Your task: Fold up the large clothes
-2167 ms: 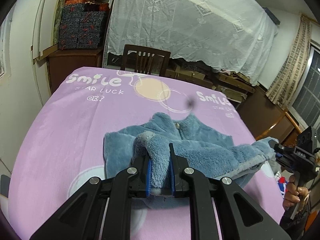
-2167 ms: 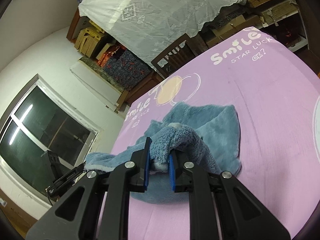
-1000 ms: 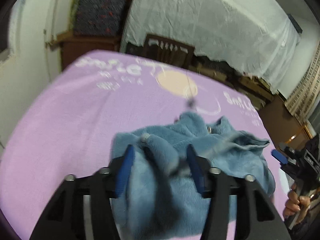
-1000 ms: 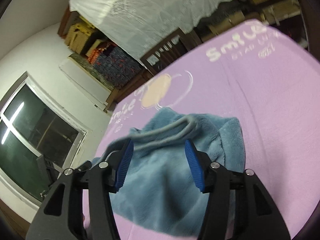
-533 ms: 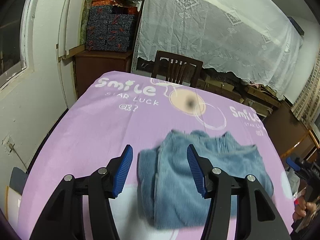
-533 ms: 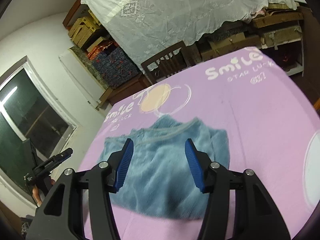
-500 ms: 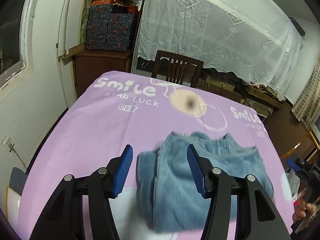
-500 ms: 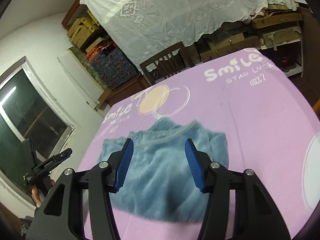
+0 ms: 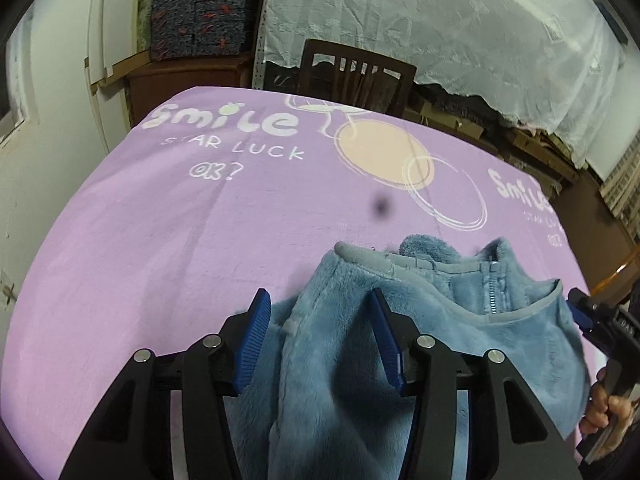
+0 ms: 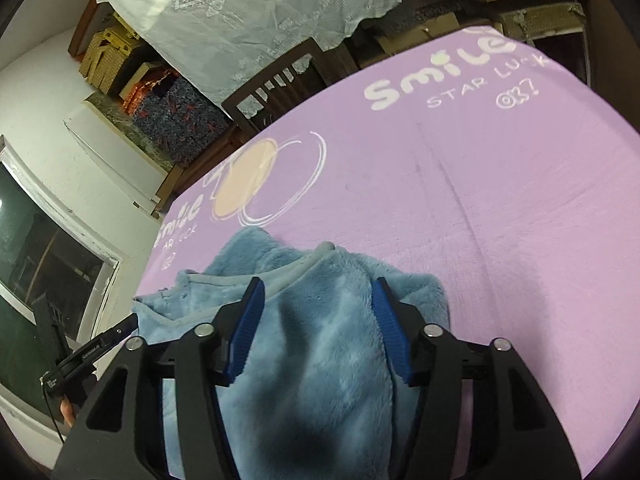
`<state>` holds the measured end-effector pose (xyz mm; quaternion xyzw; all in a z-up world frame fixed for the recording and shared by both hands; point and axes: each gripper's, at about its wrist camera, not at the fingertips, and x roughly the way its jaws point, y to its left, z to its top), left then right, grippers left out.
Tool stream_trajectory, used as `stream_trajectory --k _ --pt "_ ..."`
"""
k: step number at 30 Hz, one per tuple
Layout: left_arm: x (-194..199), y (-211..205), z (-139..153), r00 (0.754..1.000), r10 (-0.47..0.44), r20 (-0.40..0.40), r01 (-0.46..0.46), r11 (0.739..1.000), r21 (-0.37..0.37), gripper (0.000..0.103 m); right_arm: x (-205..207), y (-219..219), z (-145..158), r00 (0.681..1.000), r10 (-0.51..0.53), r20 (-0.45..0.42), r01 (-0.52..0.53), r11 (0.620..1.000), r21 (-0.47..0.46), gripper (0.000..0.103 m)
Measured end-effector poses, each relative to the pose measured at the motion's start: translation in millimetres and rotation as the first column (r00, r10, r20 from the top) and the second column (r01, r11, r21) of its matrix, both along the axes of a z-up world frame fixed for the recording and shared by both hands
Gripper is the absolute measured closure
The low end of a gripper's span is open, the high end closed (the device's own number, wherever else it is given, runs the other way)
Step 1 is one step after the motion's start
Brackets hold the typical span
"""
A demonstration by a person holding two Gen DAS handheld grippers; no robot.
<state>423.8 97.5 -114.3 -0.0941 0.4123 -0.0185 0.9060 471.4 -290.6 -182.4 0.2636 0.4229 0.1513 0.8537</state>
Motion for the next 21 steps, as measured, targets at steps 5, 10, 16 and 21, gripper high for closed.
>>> stream_trajectory --k 5,10,16,21 --pt "8.4 1.7 -17.5 1.000 -0.001 0.000 0.001 1.000 -0.016 0.054 0.2 9.7 -4.8 0.999 0.029 0.015 -0.028 0.998 -0.052 0.055" --pt "4.7 9.2 -20.7 1.000 -0.018 0.024 0.020 0.996 -0.085 0.084 -7.1 18.7 3.5 0.998 0.041 0.057 -0.034 0.993 -0.112 0.088" --pt "-10.4 20.7 11.0 0.991 0.038 0.125 -0.023 0.992 -0.120 0.090 -12.5 19.9 36.7 0.984 -0.003 0.179 0.026 0.992 -0.125 0.090" --pt "-7.9 12.6 11.0 0.989 0.056 0.138 -0.051 0.998 -0.042 0.090 6.0 20.3 20.4 0.990 -0.055 0.126 0.076 0.984 -0.164 0.093"
